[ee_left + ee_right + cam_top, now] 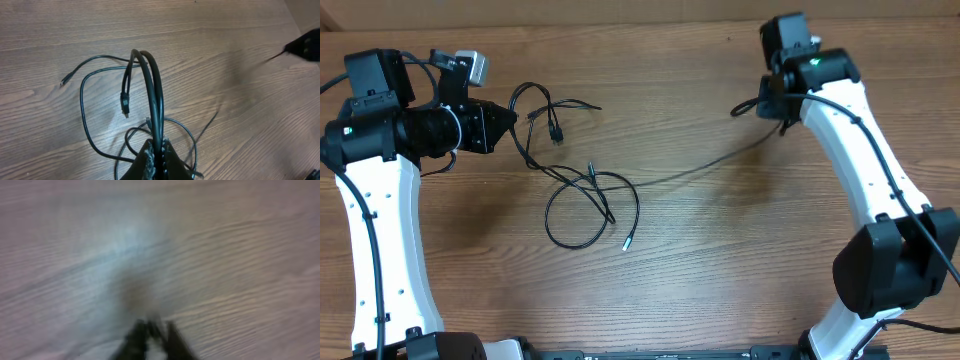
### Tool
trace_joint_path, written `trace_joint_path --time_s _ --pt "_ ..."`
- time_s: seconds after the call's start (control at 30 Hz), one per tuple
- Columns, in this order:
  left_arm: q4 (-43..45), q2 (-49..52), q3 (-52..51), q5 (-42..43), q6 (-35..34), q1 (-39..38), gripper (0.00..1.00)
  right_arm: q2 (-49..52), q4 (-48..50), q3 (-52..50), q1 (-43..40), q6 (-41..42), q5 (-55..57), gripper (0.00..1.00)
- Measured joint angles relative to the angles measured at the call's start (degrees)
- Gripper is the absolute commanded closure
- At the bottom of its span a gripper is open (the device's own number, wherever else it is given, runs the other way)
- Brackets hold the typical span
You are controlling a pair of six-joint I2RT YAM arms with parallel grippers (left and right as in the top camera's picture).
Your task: Untangle cables
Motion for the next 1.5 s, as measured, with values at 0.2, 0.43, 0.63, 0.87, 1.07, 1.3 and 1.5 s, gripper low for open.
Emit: trace_joint_path --time_s 0.2,0.43,0.63,0.87,1.07,1.3,1.5 --pt "0.00 0.02 0.00 0.00 0.00 -0.02 0.96 0.00 -2.25 1.09 0.02 -0.02 -2.54 0.00" --pt "0.00 0.00 0.00 0.00 0.00 0.00 0.96 -0.02 -4.96 3.89 1.53 -9.77 -24.68 0.00" --pt "0.00 0.02 0.00 0.00 0.00 0.00 0.96 -0.02 -5.49 3.82 10.69 -21.03 -38.01 0.00" --pt "-0.04 0.02 0.00 -0.02 0.00 0.00 0.96 -0.02 0.85 0.11 22.40 -27.98 -38.75 0.00" --pt "-0.15 0.02 0.00 0.00 0.00 0.00 0.96 -0.02 8.31 -9.94 25.99 -32.06 -40.44 0.00" --pt "-0.15 0.00 0.00 0.00 0.00 -0.02 0.96 -0.02 20.24 -18.38 30.45 -33.70 -47.67 0.00" --pt "-0.15 0.02 0.00 0.00 0.00 -0.02 0.96 -0.02 28.65 -18.43 33.40 -33.59 -53.72 0.06"
